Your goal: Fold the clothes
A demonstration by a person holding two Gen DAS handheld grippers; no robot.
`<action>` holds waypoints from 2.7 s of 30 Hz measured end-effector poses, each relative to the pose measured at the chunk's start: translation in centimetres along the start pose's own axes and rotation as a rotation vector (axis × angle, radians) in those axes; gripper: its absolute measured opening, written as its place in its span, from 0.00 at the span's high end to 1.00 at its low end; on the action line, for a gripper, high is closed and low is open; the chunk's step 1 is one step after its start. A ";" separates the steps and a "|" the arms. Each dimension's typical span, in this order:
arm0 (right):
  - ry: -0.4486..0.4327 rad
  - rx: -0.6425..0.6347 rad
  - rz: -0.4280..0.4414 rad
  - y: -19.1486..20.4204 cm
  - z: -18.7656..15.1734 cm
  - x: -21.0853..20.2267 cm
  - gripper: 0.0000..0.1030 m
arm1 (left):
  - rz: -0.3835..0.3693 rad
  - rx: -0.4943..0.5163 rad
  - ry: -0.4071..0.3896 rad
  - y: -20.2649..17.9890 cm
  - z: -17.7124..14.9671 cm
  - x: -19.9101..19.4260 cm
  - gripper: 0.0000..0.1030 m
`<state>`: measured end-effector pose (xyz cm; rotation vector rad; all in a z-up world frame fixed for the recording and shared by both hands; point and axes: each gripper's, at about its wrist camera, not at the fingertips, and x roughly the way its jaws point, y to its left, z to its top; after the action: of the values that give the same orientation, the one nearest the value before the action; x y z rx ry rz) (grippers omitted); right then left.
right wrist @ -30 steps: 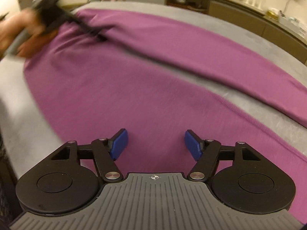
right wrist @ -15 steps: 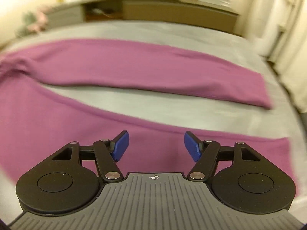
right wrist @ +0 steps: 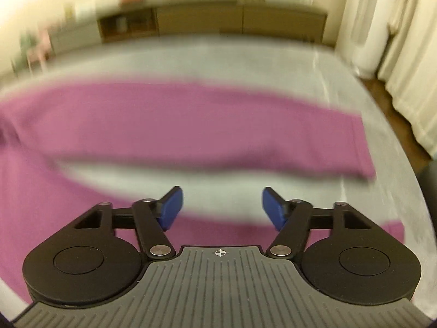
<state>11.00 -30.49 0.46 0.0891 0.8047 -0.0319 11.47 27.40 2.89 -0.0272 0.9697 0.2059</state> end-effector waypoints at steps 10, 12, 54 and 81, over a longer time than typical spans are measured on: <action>0.074 0.029 -0.101 -3.7 3.2 8.1 0.35 | 0.000 0.030 0.011 -4.9 6.2 5.2 0.67; 0.094 -0.004 -0.116 -4.2 4.0 8.8 0.33 | 0.009 0.072 0.022 -5.2 5.9 6.8 0.66; -0.075 -0.045 0.060 7.3 -7.3 -5.6 0.30 | -0.097 0.104 -0.069 -9.8 6.8 4.1 0.60; 0.117 -0.031 -0.132 -5.7 -3.9 -0.6 0.33 | 0.056 0.030 -0.021 -0.5 -2.0 0.0 0.67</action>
<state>7.38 -35.83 -2.20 0.0086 0.9264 -0.1401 9.94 26.66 1.73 0.0295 0.9529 0.2430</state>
